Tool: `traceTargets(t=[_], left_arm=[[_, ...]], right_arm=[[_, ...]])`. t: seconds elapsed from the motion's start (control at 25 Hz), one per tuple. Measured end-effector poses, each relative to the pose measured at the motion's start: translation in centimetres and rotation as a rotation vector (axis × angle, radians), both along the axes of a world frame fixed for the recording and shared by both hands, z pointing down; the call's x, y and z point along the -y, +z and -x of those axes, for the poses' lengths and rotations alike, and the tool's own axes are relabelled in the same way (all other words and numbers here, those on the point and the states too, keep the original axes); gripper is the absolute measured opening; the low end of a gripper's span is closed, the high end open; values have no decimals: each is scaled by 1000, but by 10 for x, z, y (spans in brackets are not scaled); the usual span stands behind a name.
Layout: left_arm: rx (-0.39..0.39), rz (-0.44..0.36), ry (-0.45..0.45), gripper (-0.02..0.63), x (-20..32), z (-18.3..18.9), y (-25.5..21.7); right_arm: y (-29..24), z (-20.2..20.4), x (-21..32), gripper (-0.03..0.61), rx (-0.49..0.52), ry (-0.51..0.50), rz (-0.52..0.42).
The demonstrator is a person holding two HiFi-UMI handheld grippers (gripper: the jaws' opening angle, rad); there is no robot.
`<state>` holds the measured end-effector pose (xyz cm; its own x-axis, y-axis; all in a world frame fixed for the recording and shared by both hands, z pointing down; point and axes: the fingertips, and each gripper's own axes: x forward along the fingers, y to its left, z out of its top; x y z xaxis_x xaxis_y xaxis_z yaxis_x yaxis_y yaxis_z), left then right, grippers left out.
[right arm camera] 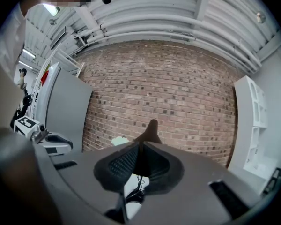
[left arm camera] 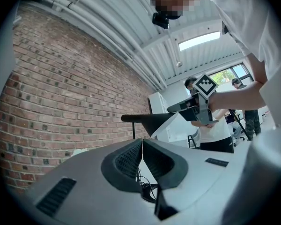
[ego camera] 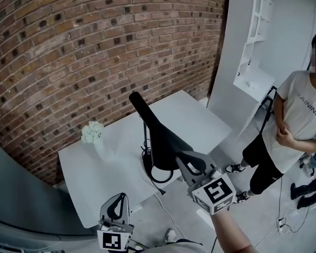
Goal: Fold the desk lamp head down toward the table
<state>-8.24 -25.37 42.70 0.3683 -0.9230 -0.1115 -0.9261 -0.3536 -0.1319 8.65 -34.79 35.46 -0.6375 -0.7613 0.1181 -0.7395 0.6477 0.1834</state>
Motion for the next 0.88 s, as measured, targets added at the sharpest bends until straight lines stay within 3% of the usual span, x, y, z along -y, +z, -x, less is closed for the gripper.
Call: traceTargets(t=[0.2,0.72,0.88], left_arm=[[-2,37,-16,12,0,0,6],[33,13,-104,12,-5,7,5],[19,44,-123,12,-7,8,9]], right_arm=[[16,2,4,20,-21,-7,15],[67,10,15,20,-92,-52,88],[82,13,24,20,-106,-55,91]])
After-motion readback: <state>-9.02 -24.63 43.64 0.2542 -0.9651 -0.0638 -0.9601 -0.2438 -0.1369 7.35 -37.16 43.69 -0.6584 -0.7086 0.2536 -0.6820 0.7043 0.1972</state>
